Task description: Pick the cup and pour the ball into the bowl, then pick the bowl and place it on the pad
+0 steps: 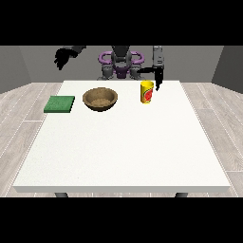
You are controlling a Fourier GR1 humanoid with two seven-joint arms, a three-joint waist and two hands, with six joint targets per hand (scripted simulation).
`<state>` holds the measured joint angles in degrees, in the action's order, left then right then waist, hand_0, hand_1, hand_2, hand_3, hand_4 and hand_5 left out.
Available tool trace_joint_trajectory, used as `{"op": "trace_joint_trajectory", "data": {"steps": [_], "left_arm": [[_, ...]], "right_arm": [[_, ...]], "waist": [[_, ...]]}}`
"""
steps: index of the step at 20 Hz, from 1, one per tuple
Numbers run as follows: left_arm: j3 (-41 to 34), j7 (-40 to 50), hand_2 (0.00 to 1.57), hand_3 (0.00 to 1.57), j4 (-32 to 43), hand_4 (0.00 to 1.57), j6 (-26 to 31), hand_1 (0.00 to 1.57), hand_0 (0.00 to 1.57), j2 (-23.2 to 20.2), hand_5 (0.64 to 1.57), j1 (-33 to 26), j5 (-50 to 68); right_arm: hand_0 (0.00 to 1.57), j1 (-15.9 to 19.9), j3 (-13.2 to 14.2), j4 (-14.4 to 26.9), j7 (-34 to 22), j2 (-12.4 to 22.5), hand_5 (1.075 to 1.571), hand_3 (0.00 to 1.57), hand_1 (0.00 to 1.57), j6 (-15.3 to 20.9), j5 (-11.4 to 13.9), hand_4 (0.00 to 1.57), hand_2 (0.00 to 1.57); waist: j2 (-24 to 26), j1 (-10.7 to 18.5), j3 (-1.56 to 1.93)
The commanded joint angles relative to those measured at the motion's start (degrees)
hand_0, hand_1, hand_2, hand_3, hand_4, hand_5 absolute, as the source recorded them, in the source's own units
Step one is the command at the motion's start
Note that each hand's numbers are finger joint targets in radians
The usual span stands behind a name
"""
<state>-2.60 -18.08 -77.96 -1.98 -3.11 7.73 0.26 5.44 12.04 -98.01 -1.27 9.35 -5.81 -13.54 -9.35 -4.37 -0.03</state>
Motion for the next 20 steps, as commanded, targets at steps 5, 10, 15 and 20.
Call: {"op": "trace_joint_trajectory", "data": {"steps": [5, 10, 15, 20], "left_arm": [[-2.3, -8.9, 0.00, 0.00, 17.7, 0.17, 1.0, 0.00, 0.00, 0.0, 1.422, 6.4, -0.7], [-5.0, -17.6, 0.00, 0.00, 28.1, 0.21, 1.0, 0.00, 0.00, 0.0, 1.435, 9.0, -0.1], [-6.9, -18.0, 0.64, 0.00, 37.2, 1.01, -1.3, 0.70, 0.70, -1.3, 1.553, 14.7, -0.6], [-9.4, -26.1, 1.57, 1.57, 41.3, 1.33, -9.1, 1.26, 1.26, -4.3, 1.483, 15.1, -3.9]], "right_arm": [[0.00, 2.3, 3.6, 8.8, 3.4, 3.5, 1.562, 0.00, 0.00, -4.4, -1.9, 0.67, 0.00], [0.00, 1.4, 1.7, 9.6, 6.1, 2.0, 1.563, 0.00, 0.00, -4.2, 0.5, 0.67, 0.00], [0.00, 3.4, 3.7, 9.6, 2.2, 4.1, 1.569, 0.00, 0.00, -4.7, -2.3, 0.68, 0.00], [0.00, 4.5, 6.6, 4.8, -0.1, 7.5, 1.568, 0.07, 0.00, -8.7, -8.7, 0.64, 0.00]], "waist": [[1.4, 0.2, 0.02], [-0.1, -0.8, 0.01], [0.7, -2.0, 0.01], [-3.8, -7.0, -0.03]]}}
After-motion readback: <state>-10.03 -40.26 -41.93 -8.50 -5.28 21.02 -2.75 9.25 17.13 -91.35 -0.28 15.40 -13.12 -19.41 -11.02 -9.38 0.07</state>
